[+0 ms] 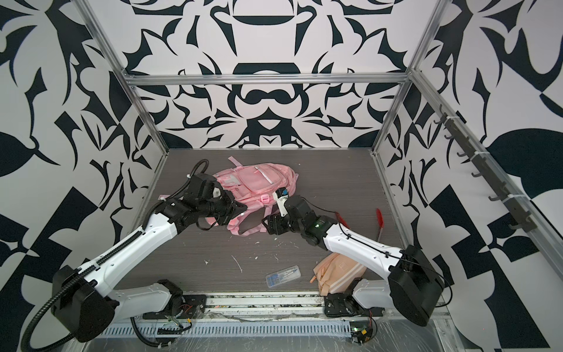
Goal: Pack books, pencil case, and school supplies into a backpack
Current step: Zip the student bag at the center of the table.
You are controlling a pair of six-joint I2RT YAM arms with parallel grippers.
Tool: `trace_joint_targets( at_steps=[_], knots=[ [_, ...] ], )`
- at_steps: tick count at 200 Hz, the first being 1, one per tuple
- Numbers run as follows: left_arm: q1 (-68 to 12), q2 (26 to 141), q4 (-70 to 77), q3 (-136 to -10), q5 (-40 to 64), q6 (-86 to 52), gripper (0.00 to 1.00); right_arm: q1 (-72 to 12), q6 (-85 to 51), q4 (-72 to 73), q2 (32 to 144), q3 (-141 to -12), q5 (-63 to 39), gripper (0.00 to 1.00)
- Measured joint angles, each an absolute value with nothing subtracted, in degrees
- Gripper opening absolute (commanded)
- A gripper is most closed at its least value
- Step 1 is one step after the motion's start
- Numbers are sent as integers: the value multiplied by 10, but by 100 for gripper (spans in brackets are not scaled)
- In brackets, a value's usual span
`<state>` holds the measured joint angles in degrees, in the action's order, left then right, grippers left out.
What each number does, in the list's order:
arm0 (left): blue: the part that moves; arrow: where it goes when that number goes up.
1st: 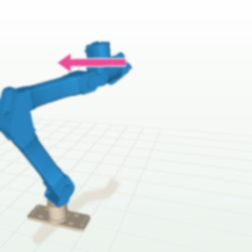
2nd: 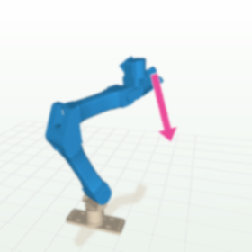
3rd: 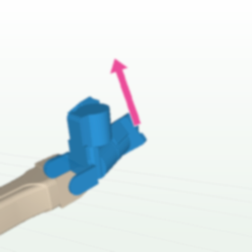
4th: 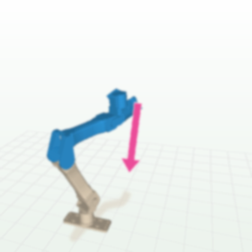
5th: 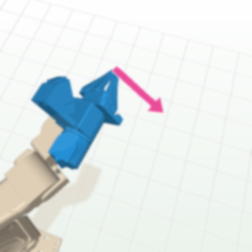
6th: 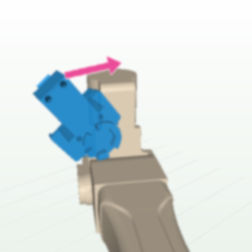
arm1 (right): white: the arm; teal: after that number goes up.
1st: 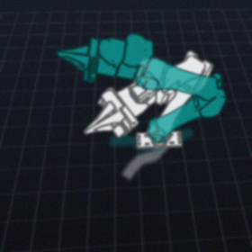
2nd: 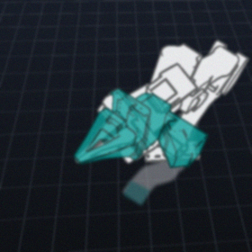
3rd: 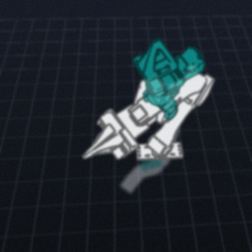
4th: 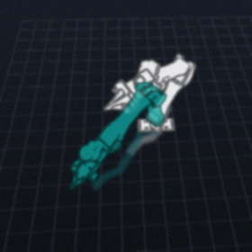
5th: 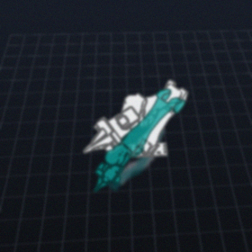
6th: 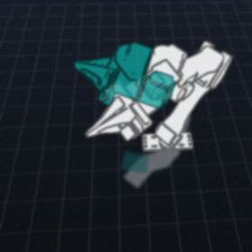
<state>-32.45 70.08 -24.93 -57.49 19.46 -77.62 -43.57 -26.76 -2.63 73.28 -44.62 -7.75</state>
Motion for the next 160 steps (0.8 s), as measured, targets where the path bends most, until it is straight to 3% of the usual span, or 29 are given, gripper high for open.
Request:
trace_joint_targets(
  at_steps=[91,133,160],
  knots=[
    [-335,703,-241,-575,194,-783,0,-401,-263,15,793,-447,-106,72],
    [-343,703,-230,-575,194,-788,0,-395,-244,20,818,-458,-126,43],
    [-344,703,-229,-575,194,-792,0,-393,-242,26,829,-481,-136,43]
  ],
)
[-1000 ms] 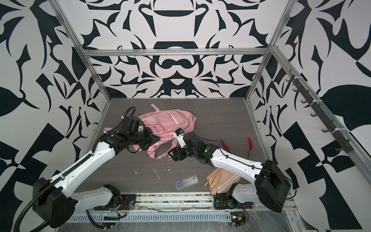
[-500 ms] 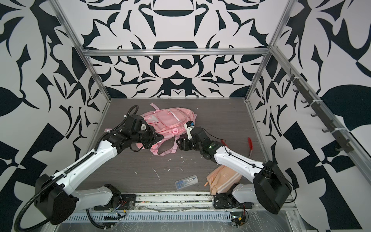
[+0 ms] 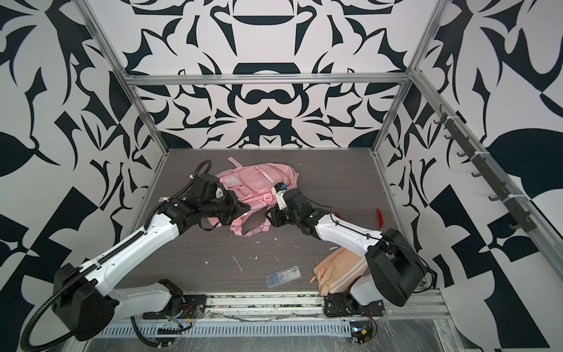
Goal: Pack books, pencil case, and school supplies into a backpack
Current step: Zip the student bag at the center of the table.
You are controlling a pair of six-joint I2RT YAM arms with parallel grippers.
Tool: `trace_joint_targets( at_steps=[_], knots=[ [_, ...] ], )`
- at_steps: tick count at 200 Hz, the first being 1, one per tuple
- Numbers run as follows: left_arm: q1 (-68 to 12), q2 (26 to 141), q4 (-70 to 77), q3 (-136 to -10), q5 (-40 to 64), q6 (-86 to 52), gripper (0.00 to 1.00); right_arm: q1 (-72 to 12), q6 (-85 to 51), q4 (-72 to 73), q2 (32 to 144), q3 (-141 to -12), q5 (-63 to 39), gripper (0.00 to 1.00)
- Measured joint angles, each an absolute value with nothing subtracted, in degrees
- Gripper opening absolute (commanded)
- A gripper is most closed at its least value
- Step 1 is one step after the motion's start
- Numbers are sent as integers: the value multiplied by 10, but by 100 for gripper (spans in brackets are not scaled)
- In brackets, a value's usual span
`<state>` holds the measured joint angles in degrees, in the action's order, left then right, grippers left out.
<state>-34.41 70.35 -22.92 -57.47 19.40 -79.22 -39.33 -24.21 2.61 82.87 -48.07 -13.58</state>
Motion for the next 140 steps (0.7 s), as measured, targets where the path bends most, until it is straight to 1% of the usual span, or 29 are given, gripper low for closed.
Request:
trace_joint_targets(
  at_steps=[21,39,50,71,119,140],
  knots=[
    [-344,703,-229,-575,194,-794,0,-393,-240,32,828,-486,-140,46],
    [-344,703,-229,-575,194,-795,0,-393,-238,33,829,-487,-143,45],
    [-344,703,-227,-575,194,-795,0,-393,-238,35,831,-488,-144,42],
    [-344,703,-221,-575,194,-796,0,-393,-238,41,840,-491,-148,33],
    [-344,703,-217,-575,195,-798,0,-393,-236,47,847,-500,-157,20],
    [-344,703,-217,-575,196,-800,0,-393,-235,49,847,-500,-157,12]
  ],
)
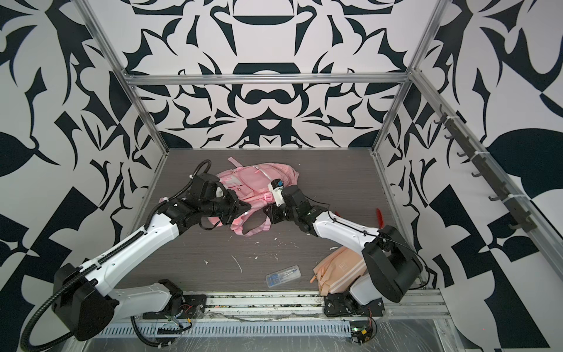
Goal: Pack books, pencil case, and school supplies into a backpack
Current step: Zip the student bag at the center of the table.
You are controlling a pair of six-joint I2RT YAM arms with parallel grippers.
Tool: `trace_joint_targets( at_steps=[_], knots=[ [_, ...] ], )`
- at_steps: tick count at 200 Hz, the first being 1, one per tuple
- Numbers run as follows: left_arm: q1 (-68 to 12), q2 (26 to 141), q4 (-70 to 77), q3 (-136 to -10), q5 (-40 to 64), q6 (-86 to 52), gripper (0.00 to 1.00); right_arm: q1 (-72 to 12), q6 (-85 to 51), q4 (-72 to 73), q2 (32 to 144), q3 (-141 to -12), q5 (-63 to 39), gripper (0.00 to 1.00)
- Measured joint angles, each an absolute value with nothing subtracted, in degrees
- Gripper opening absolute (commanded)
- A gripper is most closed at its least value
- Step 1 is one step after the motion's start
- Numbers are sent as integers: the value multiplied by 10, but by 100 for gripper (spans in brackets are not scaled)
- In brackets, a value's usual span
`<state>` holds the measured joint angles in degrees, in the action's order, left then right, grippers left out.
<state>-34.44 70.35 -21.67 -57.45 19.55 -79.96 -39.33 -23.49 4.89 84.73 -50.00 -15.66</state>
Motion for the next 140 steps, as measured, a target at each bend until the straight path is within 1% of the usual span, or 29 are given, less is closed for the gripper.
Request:
trace_joint_targets(
  at_steps=[21,99,140],
  knots=[
    [-344,703,-216,-575,196,-801,0,-393,-232,48,847,-500,-153,0],
    [-343,684,-208,-557,195,-801,0,-378,-234,10,818,-500,-118,0],
    [-314,639,-241,-557,195,-779,0,-335,-225,-35,778,-485,-91,0]
  ],
)
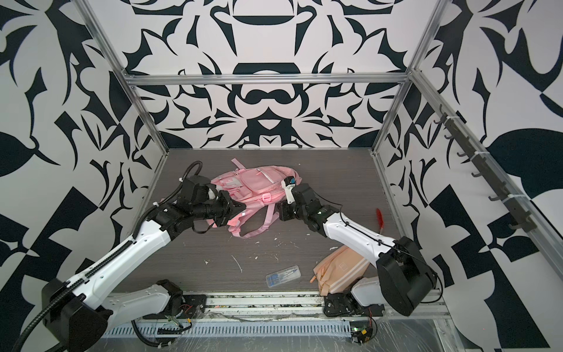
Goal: Pack books, pencil case, and school supplies into a backpack
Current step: Zip the student bag at the center of the table.
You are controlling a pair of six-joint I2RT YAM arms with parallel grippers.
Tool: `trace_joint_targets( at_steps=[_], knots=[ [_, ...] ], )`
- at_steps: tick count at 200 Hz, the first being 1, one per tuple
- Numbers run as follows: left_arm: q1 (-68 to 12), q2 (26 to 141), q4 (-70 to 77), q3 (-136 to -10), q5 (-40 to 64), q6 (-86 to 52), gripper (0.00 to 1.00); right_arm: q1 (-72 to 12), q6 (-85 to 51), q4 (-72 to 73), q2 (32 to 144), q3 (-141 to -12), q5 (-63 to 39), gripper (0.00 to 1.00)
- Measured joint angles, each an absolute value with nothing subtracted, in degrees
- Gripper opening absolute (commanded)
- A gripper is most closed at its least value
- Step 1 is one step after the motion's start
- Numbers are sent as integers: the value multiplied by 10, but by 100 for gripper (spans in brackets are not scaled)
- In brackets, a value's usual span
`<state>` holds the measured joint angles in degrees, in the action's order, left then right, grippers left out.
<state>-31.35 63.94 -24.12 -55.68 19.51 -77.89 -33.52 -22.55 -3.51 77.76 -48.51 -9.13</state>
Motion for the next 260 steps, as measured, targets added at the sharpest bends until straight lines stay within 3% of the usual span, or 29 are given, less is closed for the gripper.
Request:
trace_joint_targets(
  at_steps=[58,123,130,139,145,154,173,196,231,260],
  knots=[
    [-206,543,-321,-502,211,-719,0,-247,-190,-100,762,-471,-93,0],
    [27,547,-354,-406,313,-579,0,-218,-123,-132,784,-471,-161,0],
    [35,566,-352,-408,323,-566,22,-220,-119,-132,784,-470,-164,0],
    [36,589,-350,-418,329,-551,59,-222,-116,-132,783,-468,-163,0],
    [33,605,-351,-430,326,-540,81,-227,-114,-134,781,-467,-156,0],
    [22,627,-356,-455,319,-521,100,-237,-112,-140,779,-466,-141,0],
    [-29,652,-364,-516,300,-488,99,-279,-110,-157,779,-465,-103,0],
    [-156,649,-367,-551,285,-482,99,-345,-123,-165,779,-459,-74,0],
    [-334,630,-317,-478,274,-565,98,-423,-151,-167,792,-469,-60,0],
    [-372,665,-237,-415,266,-628,97,-470,-160,-170,842,-516,-69,0]
  ],
)
